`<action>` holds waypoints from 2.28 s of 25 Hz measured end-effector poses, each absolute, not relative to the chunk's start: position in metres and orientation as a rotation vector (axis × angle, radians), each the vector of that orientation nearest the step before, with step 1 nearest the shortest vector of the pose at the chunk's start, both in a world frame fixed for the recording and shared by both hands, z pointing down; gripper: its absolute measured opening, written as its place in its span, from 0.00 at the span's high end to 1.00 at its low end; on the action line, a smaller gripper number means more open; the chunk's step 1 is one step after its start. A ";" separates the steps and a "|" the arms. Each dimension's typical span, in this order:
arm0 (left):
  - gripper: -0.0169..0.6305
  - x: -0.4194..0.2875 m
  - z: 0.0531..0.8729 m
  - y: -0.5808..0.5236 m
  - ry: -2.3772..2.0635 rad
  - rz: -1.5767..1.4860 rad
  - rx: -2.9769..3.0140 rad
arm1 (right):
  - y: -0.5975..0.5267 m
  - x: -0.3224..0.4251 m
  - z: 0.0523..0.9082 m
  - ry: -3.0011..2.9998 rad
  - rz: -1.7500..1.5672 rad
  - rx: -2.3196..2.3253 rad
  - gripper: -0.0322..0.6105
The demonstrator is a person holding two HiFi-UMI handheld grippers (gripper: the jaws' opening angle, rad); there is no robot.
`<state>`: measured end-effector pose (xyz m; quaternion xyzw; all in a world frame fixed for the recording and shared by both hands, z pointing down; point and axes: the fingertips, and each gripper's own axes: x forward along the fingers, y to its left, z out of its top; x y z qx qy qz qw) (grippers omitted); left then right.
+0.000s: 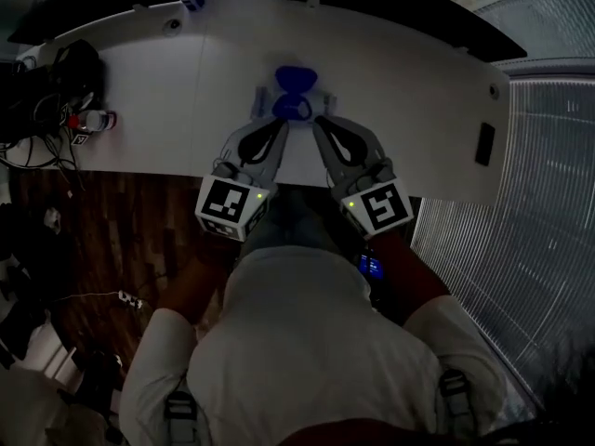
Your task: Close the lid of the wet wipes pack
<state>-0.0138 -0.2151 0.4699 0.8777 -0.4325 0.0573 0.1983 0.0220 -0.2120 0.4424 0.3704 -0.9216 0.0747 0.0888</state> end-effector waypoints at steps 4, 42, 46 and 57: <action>0.97 -0.015 0.510 -0.223 -1.223 0.241 2.389 | -0.228 0.018 0.481 -2.708 0.224 1.007 0.95; 0.97 -0.001 0.776 -0.230 -1.062 0.585 2.061 | -0.410 0.011 0.752 -2.307 0.641 0.455 0.91; 0.97 0.001 0.776 -0.230 -1.060 0.572 2.059 | -0.398 0.007 0.752 -2.319 0.766 0.352 0.95; 0.97 -0.002 0.778 -0.231 -1.060 0.569 2.056 | -0.359 -0.012 0.725 -2.361 0.930 0.120 0.95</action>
